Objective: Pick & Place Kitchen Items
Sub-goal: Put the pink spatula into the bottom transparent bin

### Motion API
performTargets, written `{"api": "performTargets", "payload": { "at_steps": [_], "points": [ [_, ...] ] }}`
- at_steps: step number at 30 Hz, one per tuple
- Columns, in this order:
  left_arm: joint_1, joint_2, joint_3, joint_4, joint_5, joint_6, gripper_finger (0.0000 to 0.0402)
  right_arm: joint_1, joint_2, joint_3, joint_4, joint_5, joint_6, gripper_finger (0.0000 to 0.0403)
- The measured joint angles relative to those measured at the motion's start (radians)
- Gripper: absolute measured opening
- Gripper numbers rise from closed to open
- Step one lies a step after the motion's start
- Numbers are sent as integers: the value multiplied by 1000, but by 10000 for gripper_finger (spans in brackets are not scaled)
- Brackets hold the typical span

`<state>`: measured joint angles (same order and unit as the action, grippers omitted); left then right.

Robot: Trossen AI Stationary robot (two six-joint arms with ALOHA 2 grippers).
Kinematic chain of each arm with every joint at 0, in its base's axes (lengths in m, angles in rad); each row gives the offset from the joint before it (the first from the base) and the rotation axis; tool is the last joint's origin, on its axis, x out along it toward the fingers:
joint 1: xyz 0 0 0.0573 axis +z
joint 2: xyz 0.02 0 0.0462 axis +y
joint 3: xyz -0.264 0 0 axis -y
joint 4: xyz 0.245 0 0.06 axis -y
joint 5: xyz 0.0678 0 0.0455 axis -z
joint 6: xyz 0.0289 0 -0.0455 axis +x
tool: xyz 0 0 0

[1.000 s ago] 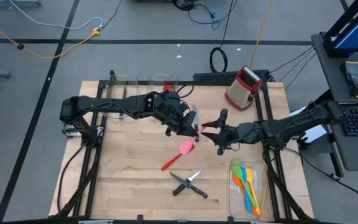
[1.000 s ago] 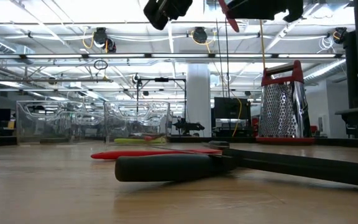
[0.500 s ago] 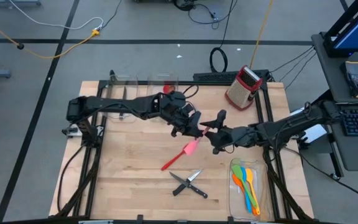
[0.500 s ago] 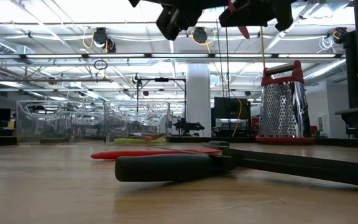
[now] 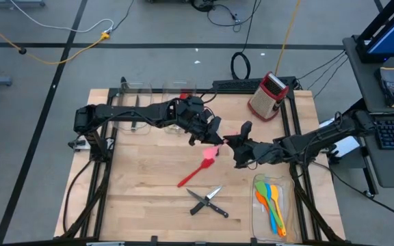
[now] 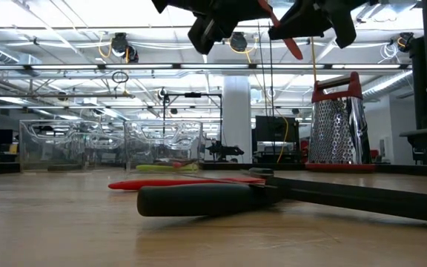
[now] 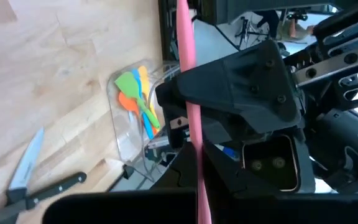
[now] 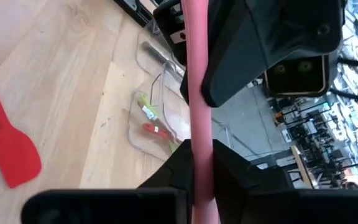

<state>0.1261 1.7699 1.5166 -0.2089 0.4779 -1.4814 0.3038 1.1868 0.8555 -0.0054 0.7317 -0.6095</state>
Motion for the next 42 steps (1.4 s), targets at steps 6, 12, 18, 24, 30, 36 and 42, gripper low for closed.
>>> {"api": "performTargets", "payload": {
  "at_steps": [6, 12, 18, 24, 30, 36, 42],
  "points": [
    [-1, 0, -1, -1, -50, 91, 7, -1, -1, 1, -56, 1, 93, 26],
    [-1, 1, -1, 6, -145, 197, 42, -1, -1, 1, -136, -2, 187, 21],
    [25, -1, -1, 87, -188, 276, 99, -1, -1, 0, -214, -71, 279, 21],
    [85, -9, -1, 116, -236, 426, 156, -2, -20, 0, -306, -139, 426, 21],
    [162, -12, -1, 113, -246, 579, 176, -16, -104, 0, -442, -300, 708, 21],
    [196, -12, -1, 111, -339, 708, 165, -40, -224, 0, -585, -455, 1068, 21],
    [201, -12, -1, 105, -385, 826, 156, -69, -315, 0, -649, -679, 1393, 20]
  ]
}}
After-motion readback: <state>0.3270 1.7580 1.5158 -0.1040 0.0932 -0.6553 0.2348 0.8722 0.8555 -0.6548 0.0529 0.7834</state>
